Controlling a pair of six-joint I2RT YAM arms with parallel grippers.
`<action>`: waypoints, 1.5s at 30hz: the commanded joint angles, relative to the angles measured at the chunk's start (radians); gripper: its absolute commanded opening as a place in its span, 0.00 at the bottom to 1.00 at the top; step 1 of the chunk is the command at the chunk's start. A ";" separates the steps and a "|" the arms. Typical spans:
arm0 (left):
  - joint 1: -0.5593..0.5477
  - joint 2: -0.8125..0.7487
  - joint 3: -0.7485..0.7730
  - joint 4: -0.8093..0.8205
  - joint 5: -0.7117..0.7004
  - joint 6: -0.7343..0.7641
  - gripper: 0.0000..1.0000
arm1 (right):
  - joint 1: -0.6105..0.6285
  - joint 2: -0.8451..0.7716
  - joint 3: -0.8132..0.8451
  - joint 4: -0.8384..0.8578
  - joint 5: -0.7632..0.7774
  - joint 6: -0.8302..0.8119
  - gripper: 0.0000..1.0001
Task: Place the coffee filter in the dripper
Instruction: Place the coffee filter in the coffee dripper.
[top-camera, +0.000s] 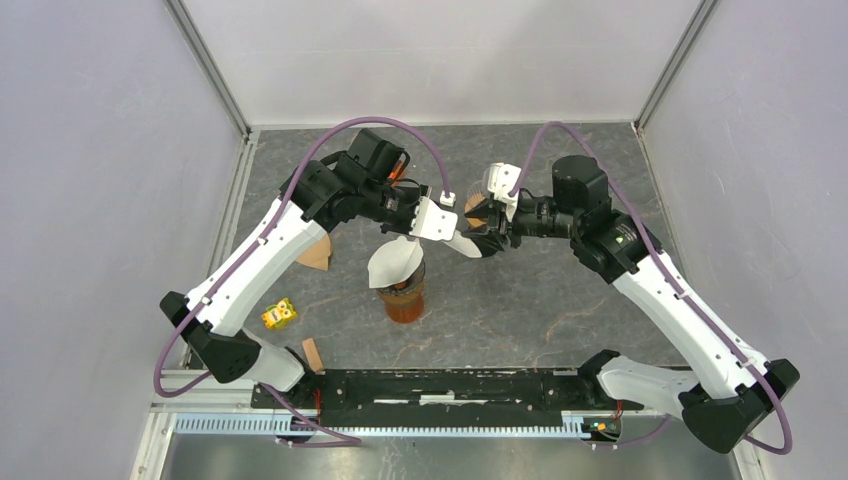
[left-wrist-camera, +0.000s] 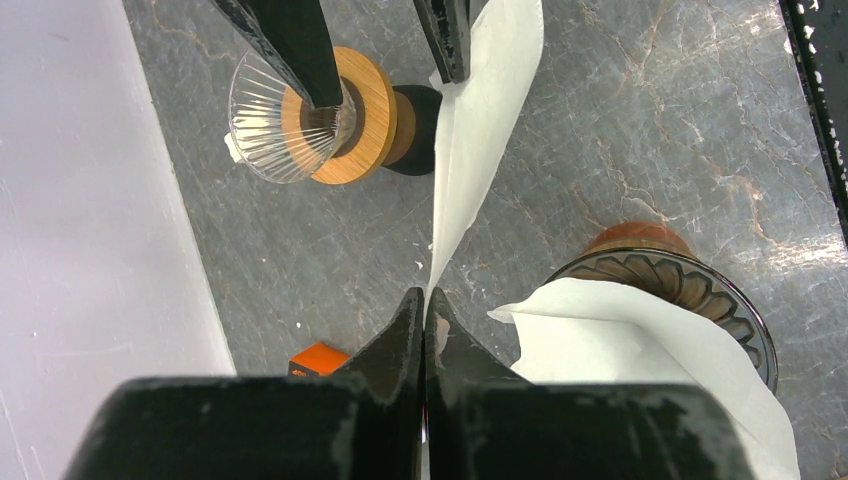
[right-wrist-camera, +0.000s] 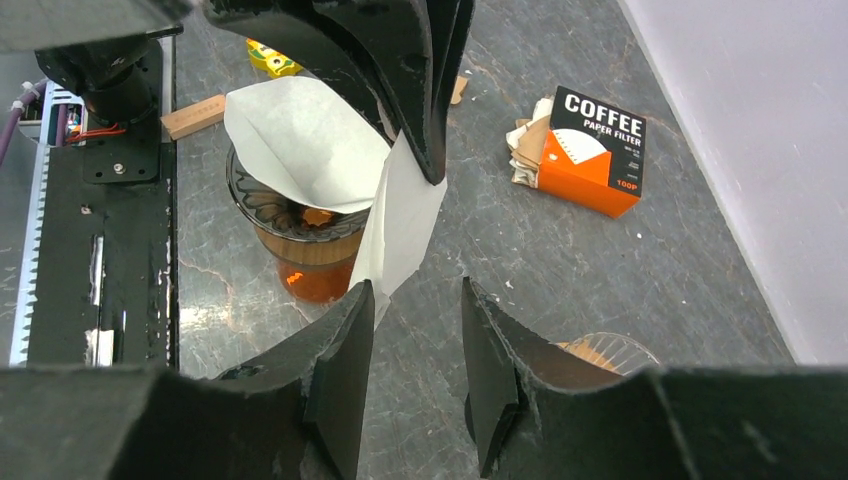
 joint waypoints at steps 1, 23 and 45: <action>-0.004 0.000 0.004 0.004 -0.001 0.037 0.02 | -0.004 0.001 -0.010 0.032 -0.024 0.002 0.44; -0.009 -0.005 -0.024 0.042 -0.041 0.021 0.02 | -0.004 0.004 0.047 0.033 -0.033 0.032 0.43; -0.009 -0.009 -0.026 0.040 -0.040 0.026 0.02 | -0.004 0.034 0.047 0.003 -0.011 -0.006 0.43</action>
